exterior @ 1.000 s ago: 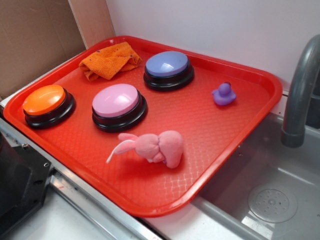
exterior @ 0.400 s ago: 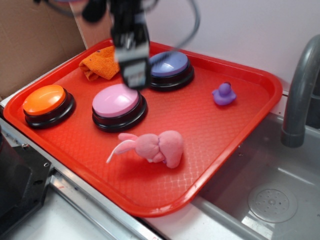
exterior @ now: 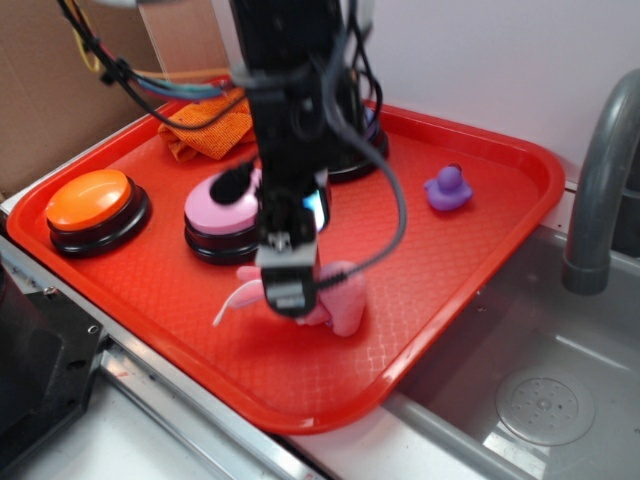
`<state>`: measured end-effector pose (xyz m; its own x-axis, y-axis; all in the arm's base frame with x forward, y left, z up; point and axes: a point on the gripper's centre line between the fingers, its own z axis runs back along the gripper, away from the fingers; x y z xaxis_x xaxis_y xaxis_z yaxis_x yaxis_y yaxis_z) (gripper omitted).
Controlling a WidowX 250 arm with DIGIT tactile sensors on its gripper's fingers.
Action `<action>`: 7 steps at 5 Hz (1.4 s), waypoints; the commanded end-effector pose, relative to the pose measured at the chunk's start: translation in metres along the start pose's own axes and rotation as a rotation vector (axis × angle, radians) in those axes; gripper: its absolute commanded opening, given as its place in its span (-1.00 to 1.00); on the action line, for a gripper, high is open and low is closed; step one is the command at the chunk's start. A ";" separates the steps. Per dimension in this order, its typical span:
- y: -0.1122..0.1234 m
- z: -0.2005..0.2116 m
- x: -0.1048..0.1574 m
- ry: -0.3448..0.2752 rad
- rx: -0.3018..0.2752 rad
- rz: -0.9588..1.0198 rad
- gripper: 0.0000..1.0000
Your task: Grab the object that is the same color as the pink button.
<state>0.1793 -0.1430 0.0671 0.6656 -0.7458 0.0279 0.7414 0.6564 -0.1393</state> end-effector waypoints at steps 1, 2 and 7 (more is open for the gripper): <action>-0.006 -0.018 -0.006 0.014 -0.012 -0.003 1.00; 0.004 -0.007 -0.016 0.006 0.018 0.034 1.00; 0.001 -0.036 -0.010 0.091 -0.038 0.040 -1.00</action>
<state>0.1775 -0.1336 0.0217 0.6822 -0.7250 -0.0949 0.7043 0.6864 -0.1811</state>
